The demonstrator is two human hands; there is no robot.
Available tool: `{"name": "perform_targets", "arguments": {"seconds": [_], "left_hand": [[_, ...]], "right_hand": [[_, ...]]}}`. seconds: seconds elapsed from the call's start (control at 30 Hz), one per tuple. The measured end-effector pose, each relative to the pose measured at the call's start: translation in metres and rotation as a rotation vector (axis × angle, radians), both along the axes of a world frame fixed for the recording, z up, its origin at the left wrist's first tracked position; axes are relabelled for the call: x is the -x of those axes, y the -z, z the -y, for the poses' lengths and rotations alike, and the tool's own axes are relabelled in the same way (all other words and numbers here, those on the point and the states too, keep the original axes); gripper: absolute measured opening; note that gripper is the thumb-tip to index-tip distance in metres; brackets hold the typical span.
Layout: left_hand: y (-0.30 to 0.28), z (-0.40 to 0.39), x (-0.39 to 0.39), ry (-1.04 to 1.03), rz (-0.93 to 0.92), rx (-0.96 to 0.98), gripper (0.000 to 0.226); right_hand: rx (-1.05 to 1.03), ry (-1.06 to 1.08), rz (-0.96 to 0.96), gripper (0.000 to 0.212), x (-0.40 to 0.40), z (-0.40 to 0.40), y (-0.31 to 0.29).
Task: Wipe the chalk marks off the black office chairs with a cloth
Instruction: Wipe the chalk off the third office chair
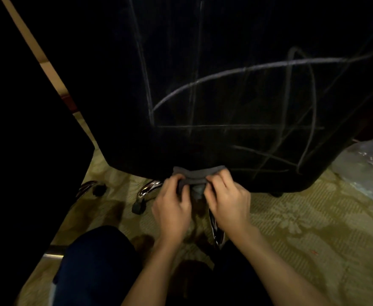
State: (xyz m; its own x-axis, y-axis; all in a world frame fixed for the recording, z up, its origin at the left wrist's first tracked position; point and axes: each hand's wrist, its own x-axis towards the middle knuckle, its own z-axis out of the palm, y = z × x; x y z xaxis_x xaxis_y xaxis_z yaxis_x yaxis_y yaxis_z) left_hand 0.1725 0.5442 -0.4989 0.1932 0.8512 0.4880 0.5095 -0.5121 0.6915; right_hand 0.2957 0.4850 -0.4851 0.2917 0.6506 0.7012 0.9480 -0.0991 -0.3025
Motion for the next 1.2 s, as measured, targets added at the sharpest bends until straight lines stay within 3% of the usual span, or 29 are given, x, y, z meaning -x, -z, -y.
{"name": "perform_targets", "arguments": {"seconds": [0.2,0.4,0.5,0.7,0.83,0.9,1.0,1.07,1.2], "left_hand": [[-0.071,-0.017,-0.020,0.020,0.252,-0.174,0.020],[-0.016,-0.009,-0.014,0.022,0.099,-0.055,0.024],[-0.020,-0.003,-0.010,-0.005,0.116,-0.047,0.022],[-0.094,0.003,-0.046,0.087,0.333,-0.194,0.021],[-0.048,0.005,-0.047,0.073,0.190,-0.181,0.023],[-0.014,0.013,-0.038,0.048,0.066,-0.105,0.020],[0.003,0.024,-0.031,0.036,0.040,0.039,0.019],[-0.012,0.025,-0.034,0.046,0.067,0.045,0.017],[-0.064,0.025,-0.061,0.149,0.169,-0.114,0.021]], "right_hand": [[-0.260,-0.041,0.023,0.011,-0.006,-0.011,-0.082],[-0.131,-0.030,-0.049,0.015,-0.002,-0.009,-0.020],[-0.078,-0.034,-0.102,0.018,0.002,-0.005,-0.022],[-0.382,0.037,-0.079,0.014,-0.018,0.002,-0.103],[-0.271,0.033,0.001,0.018,-0.023,0.005,-0.054],[-0.153,0.020,-0.046,0.018,-0.021,0.010,-0.019],[-0.042,0.001,-0.112,0.019,-0.017,0.019,-0.002],[-0.070,-0.001,-0.093,0.019,-0.021,0.024,-0.017],[-0.331,0.072,-0.100,0.018,-0.046,0.028,-0.063]]}}
